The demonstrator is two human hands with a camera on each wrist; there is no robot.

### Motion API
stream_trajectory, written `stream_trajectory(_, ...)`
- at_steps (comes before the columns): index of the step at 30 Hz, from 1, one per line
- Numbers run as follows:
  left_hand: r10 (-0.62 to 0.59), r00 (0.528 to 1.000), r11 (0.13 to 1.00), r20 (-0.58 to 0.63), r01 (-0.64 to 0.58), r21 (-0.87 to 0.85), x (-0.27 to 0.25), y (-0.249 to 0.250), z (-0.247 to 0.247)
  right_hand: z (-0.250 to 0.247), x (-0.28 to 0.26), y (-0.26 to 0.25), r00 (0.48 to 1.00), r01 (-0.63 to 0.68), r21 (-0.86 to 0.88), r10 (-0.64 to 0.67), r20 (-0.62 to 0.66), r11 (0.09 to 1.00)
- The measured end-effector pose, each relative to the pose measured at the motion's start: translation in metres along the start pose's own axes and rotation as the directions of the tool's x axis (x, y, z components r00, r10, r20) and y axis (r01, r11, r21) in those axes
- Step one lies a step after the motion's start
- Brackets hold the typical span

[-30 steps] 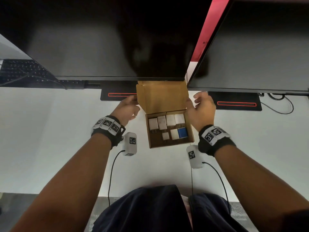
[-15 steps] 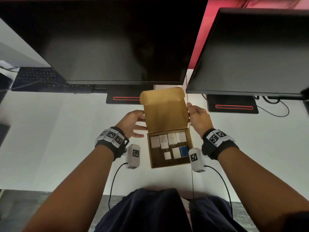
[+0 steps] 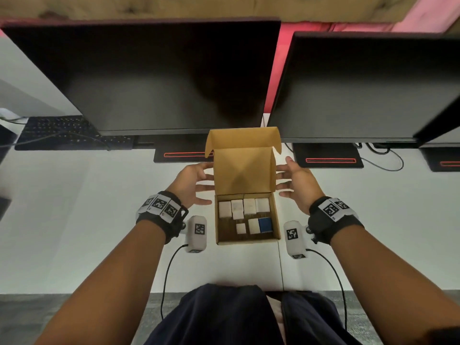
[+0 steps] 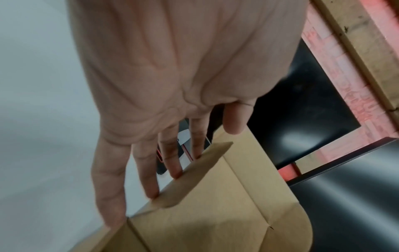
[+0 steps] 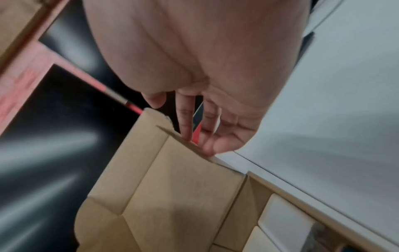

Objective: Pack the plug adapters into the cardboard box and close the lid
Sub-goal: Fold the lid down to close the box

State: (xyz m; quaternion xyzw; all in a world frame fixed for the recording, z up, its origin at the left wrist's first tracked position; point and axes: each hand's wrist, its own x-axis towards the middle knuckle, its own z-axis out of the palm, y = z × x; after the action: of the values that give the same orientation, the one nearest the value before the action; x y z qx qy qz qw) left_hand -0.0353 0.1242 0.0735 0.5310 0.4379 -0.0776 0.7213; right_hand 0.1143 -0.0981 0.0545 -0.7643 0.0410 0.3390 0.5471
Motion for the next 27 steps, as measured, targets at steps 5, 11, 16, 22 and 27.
stream_trajectory(5, 0.066, 0.998, 0.997, -0.024, -0.067, -0.040, 0.000, 0.000, 0.010, -0.020, -0.006, 0.005, 1.000, 0.001, 0.061, -0.002, 0.007, 0.998)
stream_trajectory(11, 0.054, 0.998, 0.999, -0.027, -0.054, 0.002, 0.009, -0.005, 0.020, -0.030, -0.013, 0.007, 0.999, 0.038, -0.034, -0.037, 0.038, 0.999)
stream_trajectory(16, 0.049, 0.999, 0.999, 0.001, -0.049, 0.010, 0.006, -0.008, 0.030, -0.041, -0.017, 0.009, 0.997, 0.039, -0.034, -0.036, 0.066, 0.999)
stream_trajectory(22, 0.082, 0.996, 0.992, 0.042, -0.086, 0.089, 0.016, -0.022, 0.046, -0.058, -0.021, 0.025, 0.985, 0.131, -0.012, -0.128, 0.117, 0.991)
stream_trajectory(27, 0.158, 0.986, 0.964, 0.052, -0.166, 0.206, 0.037, -0.041, 0.059, -0.072, -0.002, 0.054, 0.973, 0.218, -0.213, -0.194, 0.129, 0.952)
